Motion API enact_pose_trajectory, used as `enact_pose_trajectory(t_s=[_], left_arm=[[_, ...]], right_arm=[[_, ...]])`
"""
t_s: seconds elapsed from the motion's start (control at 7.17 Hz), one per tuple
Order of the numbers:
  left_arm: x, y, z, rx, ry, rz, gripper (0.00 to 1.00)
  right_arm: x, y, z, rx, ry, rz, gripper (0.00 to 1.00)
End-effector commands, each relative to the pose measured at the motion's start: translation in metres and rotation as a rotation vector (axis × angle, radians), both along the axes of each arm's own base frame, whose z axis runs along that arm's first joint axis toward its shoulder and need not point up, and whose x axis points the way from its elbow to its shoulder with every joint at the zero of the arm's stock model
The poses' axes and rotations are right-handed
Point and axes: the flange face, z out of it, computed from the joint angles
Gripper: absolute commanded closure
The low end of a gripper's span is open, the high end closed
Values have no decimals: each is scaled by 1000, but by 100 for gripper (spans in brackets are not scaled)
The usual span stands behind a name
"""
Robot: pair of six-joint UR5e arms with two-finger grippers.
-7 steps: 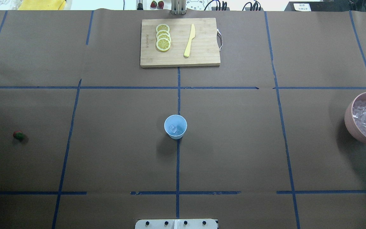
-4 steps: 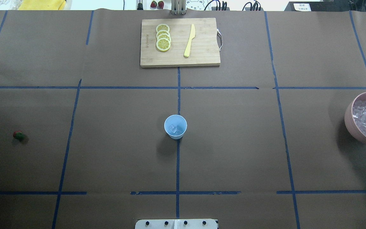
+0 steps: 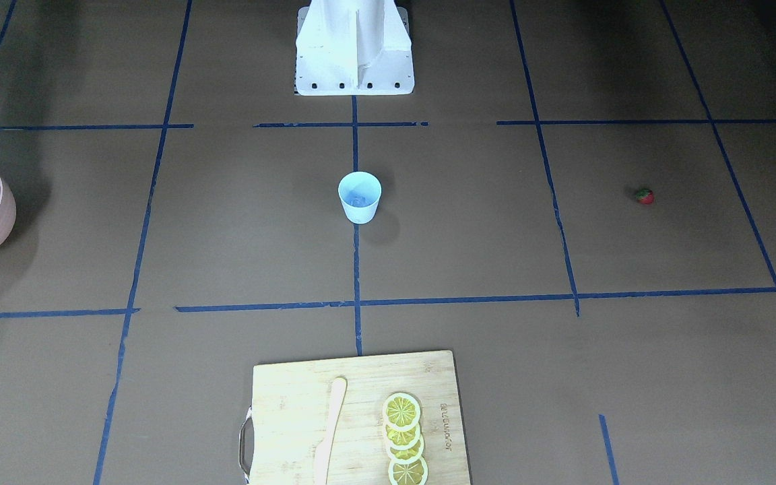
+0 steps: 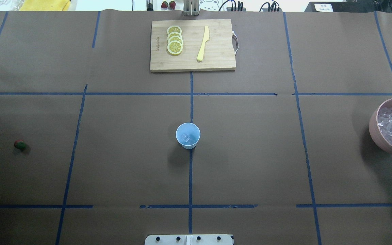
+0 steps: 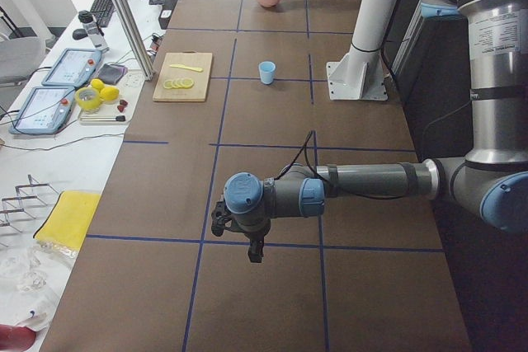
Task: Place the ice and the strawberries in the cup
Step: 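Lower the right gripper into the pink bowl and grasp a third ice cube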
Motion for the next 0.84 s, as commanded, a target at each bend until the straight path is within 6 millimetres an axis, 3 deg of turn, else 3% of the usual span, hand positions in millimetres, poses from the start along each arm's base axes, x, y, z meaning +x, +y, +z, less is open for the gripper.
enact_pose_trajectory(t_s=[0.0,0.14,0.28,0.42,0.56,0.7], left_arm=[[0,0,0,1,0,0,0],[0,0,0,1,0,0,0],[0,0,0,1,0,0,0],[0,0,0,1,0,0,0],[0,0,0,1,0,0,0],[0,0,0,1,0,0,0]], right_arm=[[-2,2,2,-6,-1,-4,16],[-2,2,2,-5,1,-5,16],[-3,2,2,-5,2,-5,28],[-4,0,-1,5,-1,-12,79],[-5,-1,-4,15,-3,-16,98],[-5,-1,-5,16,-4,-16,99]])
